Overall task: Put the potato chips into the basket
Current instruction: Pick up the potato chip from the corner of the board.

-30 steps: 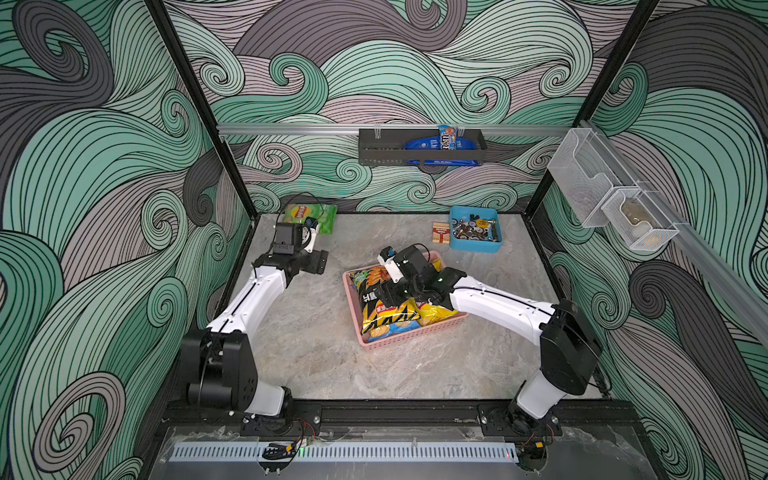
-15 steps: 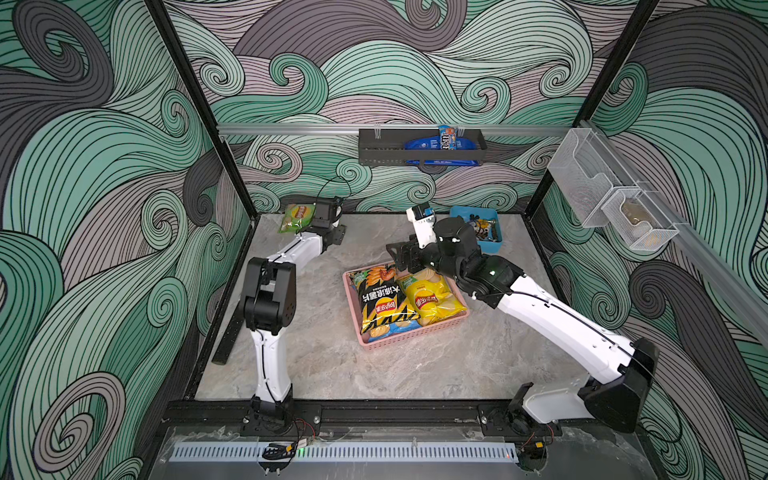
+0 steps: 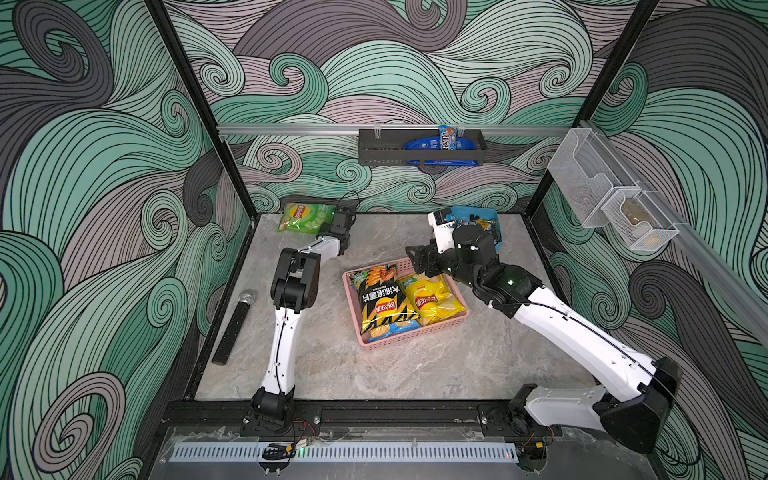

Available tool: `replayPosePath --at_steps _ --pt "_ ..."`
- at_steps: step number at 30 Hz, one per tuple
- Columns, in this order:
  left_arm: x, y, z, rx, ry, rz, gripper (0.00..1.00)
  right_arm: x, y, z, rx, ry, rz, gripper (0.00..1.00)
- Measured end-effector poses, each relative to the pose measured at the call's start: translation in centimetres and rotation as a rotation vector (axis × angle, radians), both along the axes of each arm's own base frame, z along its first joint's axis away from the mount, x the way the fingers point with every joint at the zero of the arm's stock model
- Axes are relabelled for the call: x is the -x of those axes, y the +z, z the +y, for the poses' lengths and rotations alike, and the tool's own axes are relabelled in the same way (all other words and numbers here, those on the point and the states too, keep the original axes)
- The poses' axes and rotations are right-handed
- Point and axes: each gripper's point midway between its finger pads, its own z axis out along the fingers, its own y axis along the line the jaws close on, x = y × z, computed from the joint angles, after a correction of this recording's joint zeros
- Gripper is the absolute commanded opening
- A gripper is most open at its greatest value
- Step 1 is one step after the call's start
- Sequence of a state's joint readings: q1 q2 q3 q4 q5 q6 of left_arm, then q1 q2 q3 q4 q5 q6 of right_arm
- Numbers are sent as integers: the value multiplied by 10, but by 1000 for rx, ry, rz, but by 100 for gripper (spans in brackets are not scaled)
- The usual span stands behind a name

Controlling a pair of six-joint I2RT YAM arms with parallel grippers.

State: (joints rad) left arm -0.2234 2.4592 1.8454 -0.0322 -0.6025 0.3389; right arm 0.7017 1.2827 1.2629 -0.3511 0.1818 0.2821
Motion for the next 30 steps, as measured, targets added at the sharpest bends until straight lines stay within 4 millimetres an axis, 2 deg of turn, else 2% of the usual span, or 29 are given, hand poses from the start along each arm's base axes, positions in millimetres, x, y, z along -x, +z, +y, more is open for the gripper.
replayPosePath --at_steps 7,11,17,23,30 --pt "-10 1 15 -53 40 -38 62 4 -5 4 -13 23 25 79" --pt "-10 3 18 -66 55 -50 66 5 -6 5 -14 30 29 79" --pt "9 4 25 -103 59 -65 71 6 -17 5 -1 35 48 79" --pt "12 12 30 -159 55 -97 77 7 -18 6 -3 45 54 79" --pt "2 30 33 -203 65 -146 78 7 -22 8 0 50 64 79"
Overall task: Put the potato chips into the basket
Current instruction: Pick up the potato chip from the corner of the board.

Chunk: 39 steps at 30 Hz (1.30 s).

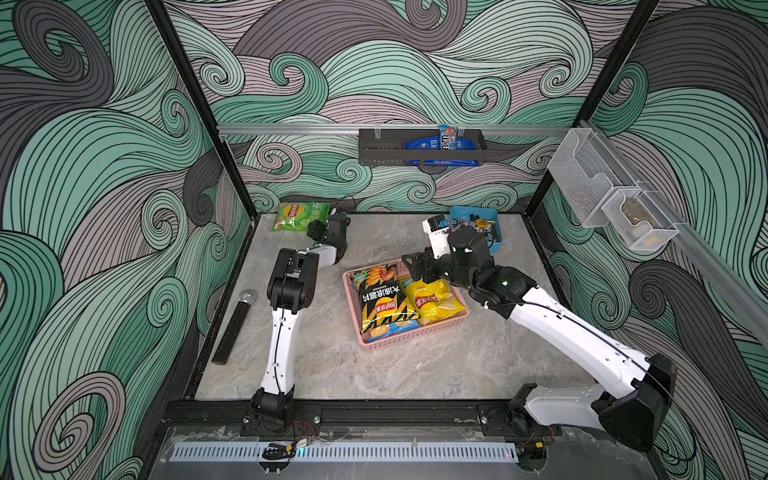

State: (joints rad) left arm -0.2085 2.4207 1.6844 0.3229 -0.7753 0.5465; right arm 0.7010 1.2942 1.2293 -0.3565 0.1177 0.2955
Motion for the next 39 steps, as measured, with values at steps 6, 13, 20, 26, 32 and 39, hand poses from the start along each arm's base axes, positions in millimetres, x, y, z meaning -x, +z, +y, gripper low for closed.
replayPosePath --at_steps 6,13,20,26,32,39 --pt "-17 1 3 -10 5 -21 71 0 0 0 0 0 0 79" --pt "-16 -22 8 -22 12 35 68 0 0 0 0 0 0 79" --pt "-17 -25 15 -8 27 63 42 0 0 0 -5 3 4 79" --pt "-15 -29 26 6 48 83 0 0 1 1 -10 8 5 78" --pt "2 -21 27 32 46 129 0 0 7 2 -20 10 -6 78" --pt "52 56 15 127 -61 196 0 4 16 0 -36 16 -21 77"
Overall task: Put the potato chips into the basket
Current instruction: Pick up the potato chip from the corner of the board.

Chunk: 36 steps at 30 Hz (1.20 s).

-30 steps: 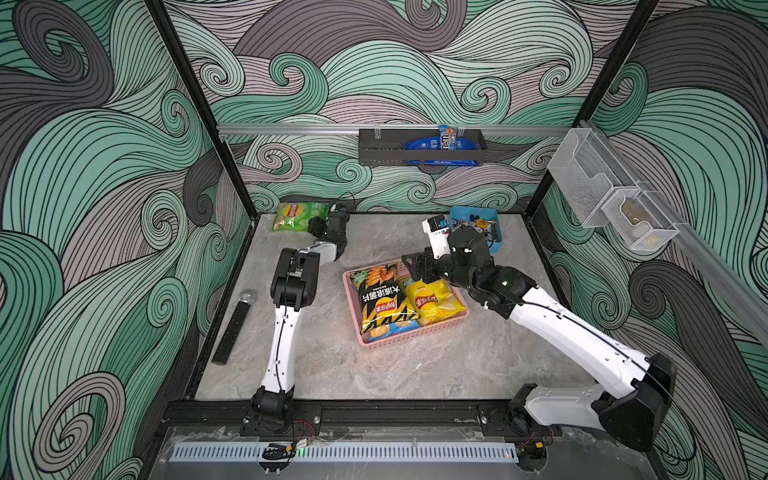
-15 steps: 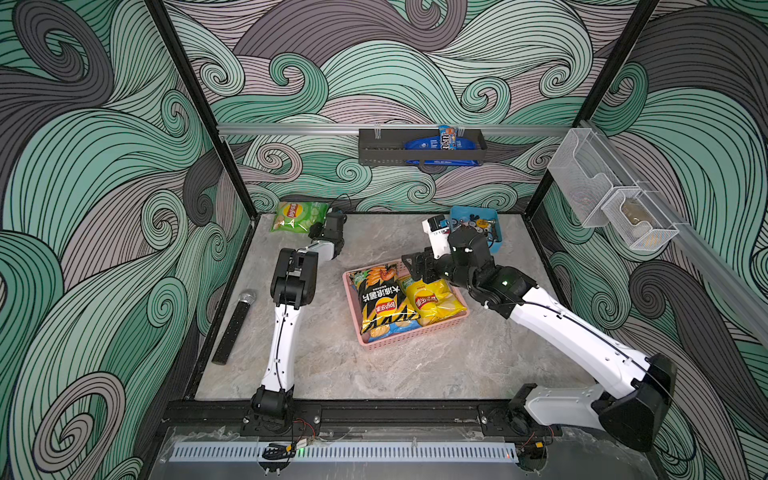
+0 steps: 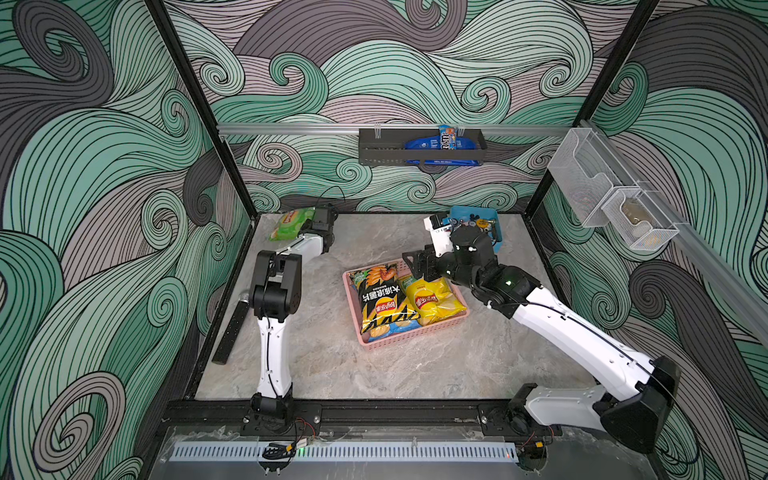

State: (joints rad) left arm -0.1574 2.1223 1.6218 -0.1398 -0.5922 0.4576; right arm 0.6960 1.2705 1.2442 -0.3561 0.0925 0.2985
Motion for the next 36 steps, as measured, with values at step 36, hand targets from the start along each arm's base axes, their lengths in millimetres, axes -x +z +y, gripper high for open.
replayPosePath --at_steps 36 --pt "348 277 -224 837 -1338 284 0 159 91 -31 -282 478 -273 83"
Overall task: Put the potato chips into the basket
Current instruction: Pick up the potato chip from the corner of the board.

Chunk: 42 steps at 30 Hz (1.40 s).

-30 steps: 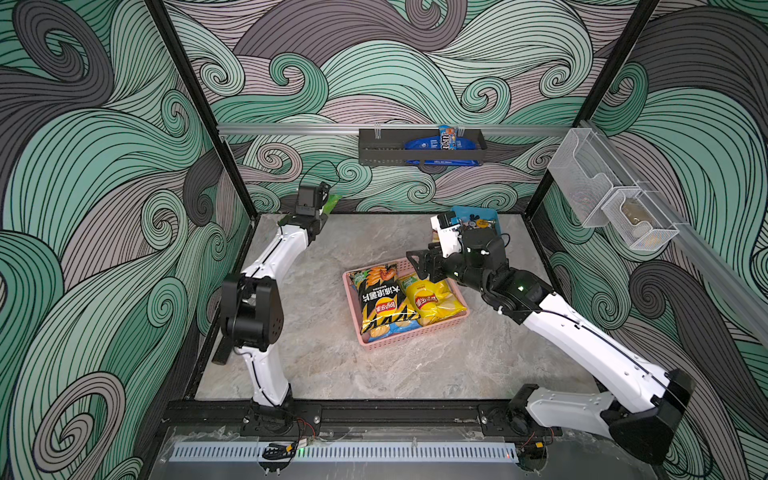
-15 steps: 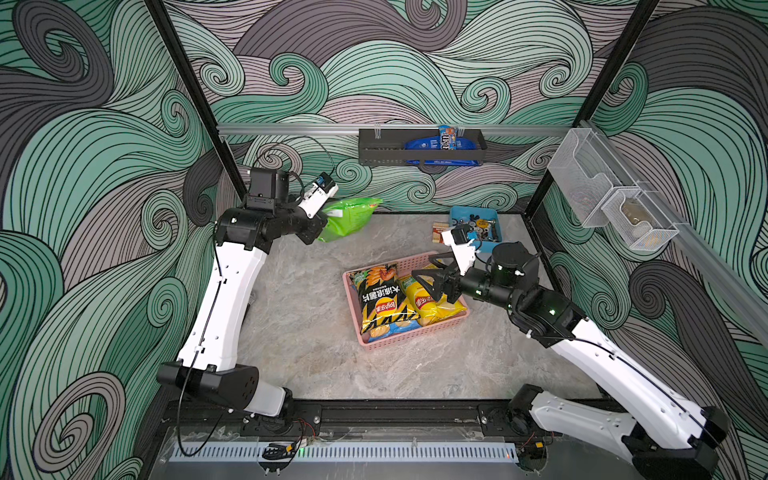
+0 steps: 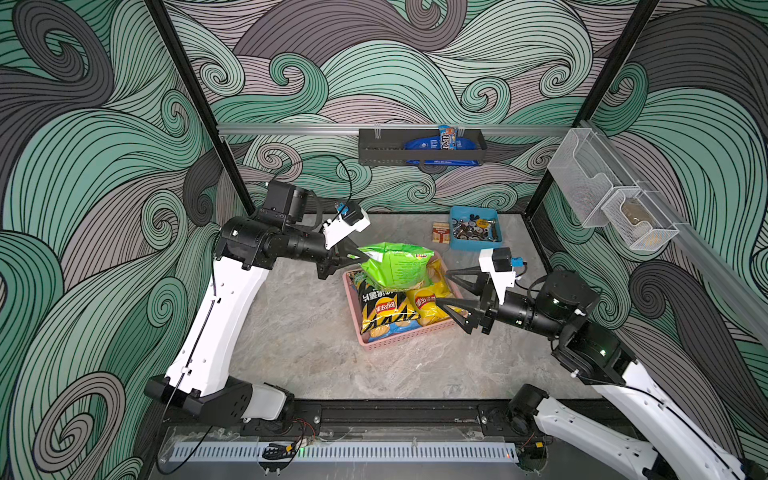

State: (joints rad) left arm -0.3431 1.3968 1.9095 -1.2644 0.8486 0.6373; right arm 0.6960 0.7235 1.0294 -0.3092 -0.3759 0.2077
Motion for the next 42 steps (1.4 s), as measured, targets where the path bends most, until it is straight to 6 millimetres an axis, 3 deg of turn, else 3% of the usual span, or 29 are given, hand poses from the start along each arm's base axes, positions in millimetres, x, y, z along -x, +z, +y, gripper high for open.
replayPosePath --at_steps 5,12,16,26,32,37,42 --pt "16 14 -9 95 -84 45 0 5 -5 -6 -5 -7 -26 84" --pt "27 26 -18 213 -138 120 0 -13 -56 -4 83 -70 45 88" --pt "29 29 -20 246 -160 143 0 -20 -70 -11 105 -120 52 89" --pt "35 36 -22 286 -199 165 0 -22 -52 -31 51 -193 -3 90" --pt "41 40 -22 311 -231 175 0 -17 -71 -19 34 -104 26 89" --pt "43 42 -22 321 -244 180 0 -10 -72 -12 -7 -33 29 83" --pt "44 43 -23 325 -248 181 0 1 -57 -8 -58 27 -4 69"
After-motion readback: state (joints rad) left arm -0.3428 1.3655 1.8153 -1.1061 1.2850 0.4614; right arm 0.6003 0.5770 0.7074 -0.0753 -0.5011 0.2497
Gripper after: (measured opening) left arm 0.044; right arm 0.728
